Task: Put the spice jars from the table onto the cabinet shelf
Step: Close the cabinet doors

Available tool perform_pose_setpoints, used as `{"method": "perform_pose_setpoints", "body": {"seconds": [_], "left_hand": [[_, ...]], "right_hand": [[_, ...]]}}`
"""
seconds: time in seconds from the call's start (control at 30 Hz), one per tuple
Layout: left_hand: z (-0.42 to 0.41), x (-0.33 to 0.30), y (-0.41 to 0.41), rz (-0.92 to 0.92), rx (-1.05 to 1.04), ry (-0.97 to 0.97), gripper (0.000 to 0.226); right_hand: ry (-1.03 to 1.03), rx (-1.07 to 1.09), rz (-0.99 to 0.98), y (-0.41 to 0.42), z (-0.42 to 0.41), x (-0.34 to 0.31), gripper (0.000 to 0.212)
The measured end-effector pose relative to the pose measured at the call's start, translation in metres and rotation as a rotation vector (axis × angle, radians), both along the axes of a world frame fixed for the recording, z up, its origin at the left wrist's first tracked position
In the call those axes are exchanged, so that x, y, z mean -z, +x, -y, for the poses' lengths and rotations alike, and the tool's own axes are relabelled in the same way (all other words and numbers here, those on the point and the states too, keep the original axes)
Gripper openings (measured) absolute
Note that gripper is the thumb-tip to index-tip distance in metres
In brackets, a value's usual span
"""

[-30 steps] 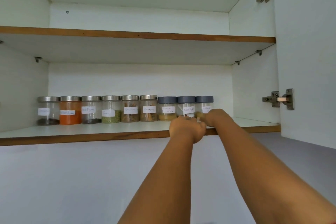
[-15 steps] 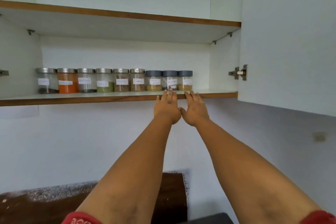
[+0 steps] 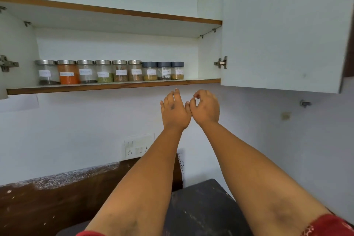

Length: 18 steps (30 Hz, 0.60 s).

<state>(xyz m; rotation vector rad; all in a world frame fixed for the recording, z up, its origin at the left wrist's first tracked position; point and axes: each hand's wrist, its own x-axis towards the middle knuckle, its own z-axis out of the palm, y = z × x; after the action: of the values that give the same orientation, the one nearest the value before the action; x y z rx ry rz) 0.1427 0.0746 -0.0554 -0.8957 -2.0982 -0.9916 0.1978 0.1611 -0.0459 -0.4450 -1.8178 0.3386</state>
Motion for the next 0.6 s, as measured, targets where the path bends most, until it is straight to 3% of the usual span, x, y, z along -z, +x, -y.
{"method": "perform_pose_setpoints", "body": {"seconds": [0.13, 0.3, 0.43, 0.6], "left_hand": [[-0.016, -0.009, 0.048, -0.015, 0.171, 0.122, 0.058], [-0.045, -0.030, 0.125, 0.035, 0.481, 0.263, 0.077], [-0.064, -0.050, 0.177, -0.004, 0.580, 0.247, 0.081], [-0.094, -0.070, 0.224, -0.041, 0.642, 0.144, 0.078]], "right_hand": [[0.110, 0.176, -0.045, 0.059, -0.007, -0.016, 0.024], [0.164, 0.425, -0.164, 0.146, -0.039, -0.047, 0.047], [0.052, 0.601, -0.139, 0.203, -0.070, -0.063, 0.070], [-0.239, 0.490, 0.000, 0.249, -0.115, -0.067, 0.091]]}}
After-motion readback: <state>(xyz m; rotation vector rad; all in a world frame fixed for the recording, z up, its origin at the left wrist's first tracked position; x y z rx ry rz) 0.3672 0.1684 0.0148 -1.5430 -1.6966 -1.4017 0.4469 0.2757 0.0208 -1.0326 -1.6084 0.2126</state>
